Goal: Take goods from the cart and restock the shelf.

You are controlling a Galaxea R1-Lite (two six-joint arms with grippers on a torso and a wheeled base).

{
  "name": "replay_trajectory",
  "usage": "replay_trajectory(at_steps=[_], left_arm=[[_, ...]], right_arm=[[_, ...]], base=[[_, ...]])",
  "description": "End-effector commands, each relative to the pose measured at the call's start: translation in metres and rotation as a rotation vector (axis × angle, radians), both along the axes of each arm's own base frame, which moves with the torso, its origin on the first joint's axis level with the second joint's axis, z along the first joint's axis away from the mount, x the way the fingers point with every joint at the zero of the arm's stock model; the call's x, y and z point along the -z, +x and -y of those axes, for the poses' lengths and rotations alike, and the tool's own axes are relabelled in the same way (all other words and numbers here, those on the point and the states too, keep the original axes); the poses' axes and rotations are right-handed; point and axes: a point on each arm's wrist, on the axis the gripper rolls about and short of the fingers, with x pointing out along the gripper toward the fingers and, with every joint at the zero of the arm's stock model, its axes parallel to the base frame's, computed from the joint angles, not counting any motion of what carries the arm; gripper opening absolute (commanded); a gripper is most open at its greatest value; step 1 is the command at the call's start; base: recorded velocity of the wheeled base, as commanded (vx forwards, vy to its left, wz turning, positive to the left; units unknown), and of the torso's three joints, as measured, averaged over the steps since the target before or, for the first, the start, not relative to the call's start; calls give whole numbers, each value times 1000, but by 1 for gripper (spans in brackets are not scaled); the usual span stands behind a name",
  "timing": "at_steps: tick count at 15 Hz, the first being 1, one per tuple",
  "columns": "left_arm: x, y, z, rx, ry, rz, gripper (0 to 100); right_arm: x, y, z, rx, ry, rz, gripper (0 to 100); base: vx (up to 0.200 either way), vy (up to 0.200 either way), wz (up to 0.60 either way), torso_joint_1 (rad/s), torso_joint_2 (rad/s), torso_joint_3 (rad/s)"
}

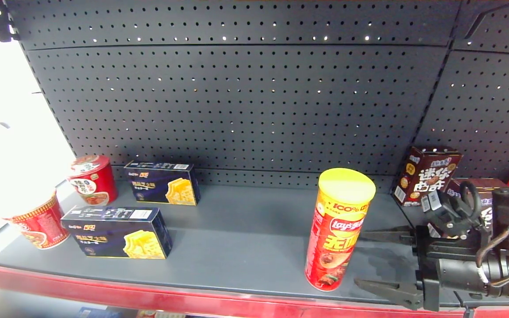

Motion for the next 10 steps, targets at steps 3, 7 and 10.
replay_trajectory(at_steps=[3, 7, 10], left_arm=[[-2, 0, 0, 0, -1, 7, 0], [-1, 0, 0, 0, -1, 7, 0], [-9, 0, 0, -4, -3, 74, 0]], right_arm=[[-35, -28, 13, 56, 24, 105, 100], [-49, -51, 27, 169, 27, 189, 100], [-50, -79, 54, 362, 18, 246, 100]], base=[[0, 0, 0, 0, 0, 0], [0, 0, 0, 0, 0, 0], [0, 0, 0, 0, 0, 0]])
